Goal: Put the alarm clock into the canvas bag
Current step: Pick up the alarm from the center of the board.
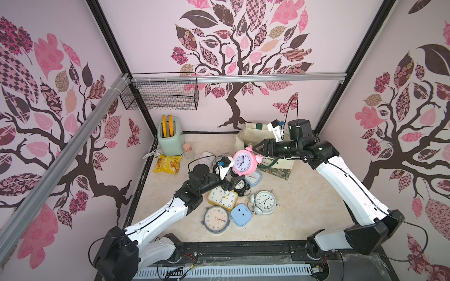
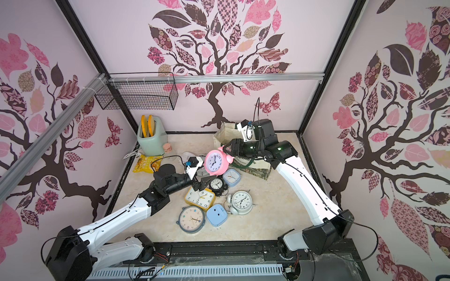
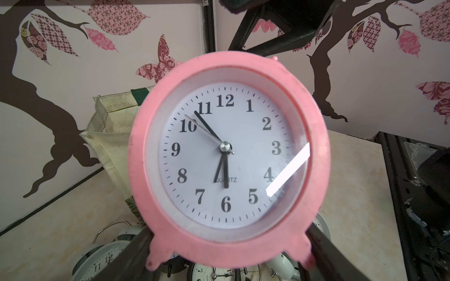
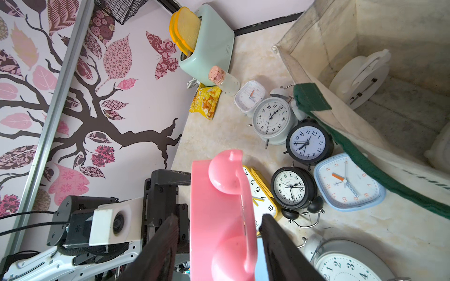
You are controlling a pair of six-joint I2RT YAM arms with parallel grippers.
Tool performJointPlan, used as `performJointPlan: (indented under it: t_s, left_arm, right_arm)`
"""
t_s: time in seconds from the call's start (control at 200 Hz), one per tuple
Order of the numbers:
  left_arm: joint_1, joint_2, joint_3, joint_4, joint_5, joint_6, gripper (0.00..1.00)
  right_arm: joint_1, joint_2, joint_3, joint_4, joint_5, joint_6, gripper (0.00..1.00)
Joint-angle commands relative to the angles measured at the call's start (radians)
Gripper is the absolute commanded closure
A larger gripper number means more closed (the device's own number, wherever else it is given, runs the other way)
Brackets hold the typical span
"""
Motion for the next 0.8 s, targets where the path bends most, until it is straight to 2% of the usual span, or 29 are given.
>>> performJointPlan:
  t_s: [0.0, 0.22, 0.395, 0.795]
  left_arm:
    - [-0.002, -0.002, -0.019, 0.048, -0.007, 0.002, 0.23]
    - [-0.002, 0.004, -0.019, 0.047, -0.009, 0.000, 0.23]
    - [-0.002, 0.011, -0.018, 0.047, -0.006, 0.000, 0.23]
    - [-0.004, 0.013, -0.017, 0.048, 0.000, -0.002, 0.22]
  right_arm:
    - [0.002, -0.026, -0.009, -0.027, 0.014, -0.019, 0.42]
    - [0.002, -0.017, -0.028, -0.018, 0.009, -0.020, 0.50]
    - [0.002, -0.018, -0.029, -0.010, 0.015, -0.022, 0.60]
    - [0.003, 0.013, -0.020, 0.023, 0.006, -0.019, 0.74]
